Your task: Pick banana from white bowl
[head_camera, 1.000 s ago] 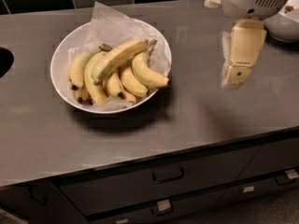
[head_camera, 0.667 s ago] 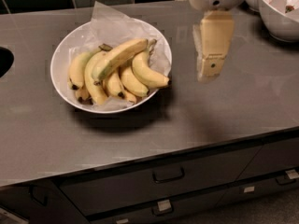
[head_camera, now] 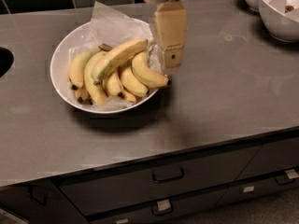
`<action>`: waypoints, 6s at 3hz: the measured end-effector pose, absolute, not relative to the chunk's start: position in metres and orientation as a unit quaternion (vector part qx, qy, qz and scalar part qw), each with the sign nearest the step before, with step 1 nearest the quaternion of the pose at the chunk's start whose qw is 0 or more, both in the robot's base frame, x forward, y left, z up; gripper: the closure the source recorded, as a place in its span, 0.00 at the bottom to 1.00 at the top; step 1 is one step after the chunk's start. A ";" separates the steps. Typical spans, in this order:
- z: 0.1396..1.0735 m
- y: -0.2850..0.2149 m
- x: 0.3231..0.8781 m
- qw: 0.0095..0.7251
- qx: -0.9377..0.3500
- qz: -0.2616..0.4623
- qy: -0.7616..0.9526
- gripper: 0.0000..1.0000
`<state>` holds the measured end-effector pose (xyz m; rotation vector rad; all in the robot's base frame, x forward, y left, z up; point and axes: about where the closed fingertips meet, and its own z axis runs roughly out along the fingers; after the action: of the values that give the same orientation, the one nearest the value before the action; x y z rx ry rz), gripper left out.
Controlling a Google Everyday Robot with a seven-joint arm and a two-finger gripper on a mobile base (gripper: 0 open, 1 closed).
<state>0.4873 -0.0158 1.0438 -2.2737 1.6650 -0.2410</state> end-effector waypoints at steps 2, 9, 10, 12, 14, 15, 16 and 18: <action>1.049 0.023 0.503 0.188 -0.806 -0.094 0.553 0.00; 0.965 0.044 0.567 0.121 -0.835 -0.003 0.536 0.24; 0.955 0.042 0.564 0.111 -0.837 0.008 0.536 0.23; 0.950 0.060 0.572 0.104 -0.849 0.014 0.518 0.24; 0.944 0.073 0.582 0.100 -0.856 0.020 0.507 0.30; 0.940 0.079 0.586 0.098 -0.859 0.025 0.502 0.30; 0.937 0.082 0.588 0.095 -0.862 0.029 0.498 0.31; 0.941 0.074 0.584 0.098 -0.856 0.034 0.506 0.73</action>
Offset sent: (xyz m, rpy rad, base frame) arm 0.0069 0.0224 -0.0065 -0.0179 0.0056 0.0444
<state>0.5839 0.0738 0.9407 -2.5355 1.4971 0.1010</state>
